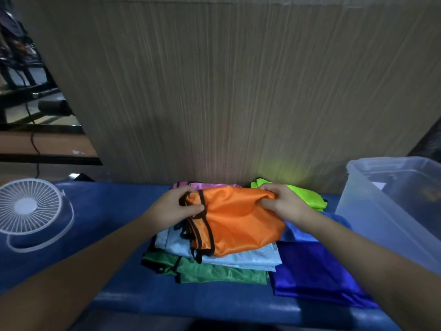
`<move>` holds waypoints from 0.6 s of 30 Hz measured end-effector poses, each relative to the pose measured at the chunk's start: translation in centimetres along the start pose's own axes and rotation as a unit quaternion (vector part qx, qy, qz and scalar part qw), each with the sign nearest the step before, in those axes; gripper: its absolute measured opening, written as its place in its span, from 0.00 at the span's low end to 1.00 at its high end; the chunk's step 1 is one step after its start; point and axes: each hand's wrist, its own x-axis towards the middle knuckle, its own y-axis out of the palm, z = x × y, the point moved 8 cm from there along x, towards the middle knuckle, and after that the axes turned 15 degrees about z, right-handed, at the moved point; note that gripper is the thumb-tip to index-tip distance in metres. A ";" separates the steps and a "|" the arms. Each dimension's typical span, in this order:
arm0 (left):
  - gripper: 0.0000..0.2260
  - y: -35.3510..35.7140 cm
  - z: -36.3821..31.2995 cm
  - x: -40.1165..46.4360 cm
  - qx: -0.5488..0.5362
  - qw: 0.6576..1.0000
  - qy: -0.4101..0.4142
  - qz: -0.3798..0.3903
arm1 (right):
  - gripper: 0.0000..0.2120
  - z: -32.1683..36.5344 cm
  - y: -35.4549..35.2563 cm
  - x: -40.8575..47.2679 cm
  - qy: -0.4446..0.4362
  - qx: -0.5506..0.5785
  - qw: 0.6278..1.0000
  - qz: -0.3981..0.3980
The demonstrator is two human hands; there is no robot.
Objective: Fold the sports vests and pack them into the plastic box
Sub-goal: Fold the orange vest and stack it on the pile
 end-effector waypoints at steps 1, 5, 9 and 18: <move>0.07 -0.1 -0.2 0.1 -0.031 0.999 0.008 -0.013 | 0.07 0.0 -0.1 0.2 0.003 -0.001 1.000 0.001; 0.09 -0.6 -0.5 0.1 -0.122 0.992 -0.012 -0.035 | 0.05 0.3 -0.6 0.4 -0.002 0.060 0.998 -0.006; 0.09 -0.9 -1.1 -0.8 -0.199 0.980 -0.022 -0.008 | 0.05 1.4 -0.4 -1.0 -0.016 0.156 0.988 0.009; 0.05 -2.0 -2.9 -2.7 -0.111 0.992 -0.008 0.053 | 0.08 2.3 2.4 -3.5 0.000 0.190 0.977 0.091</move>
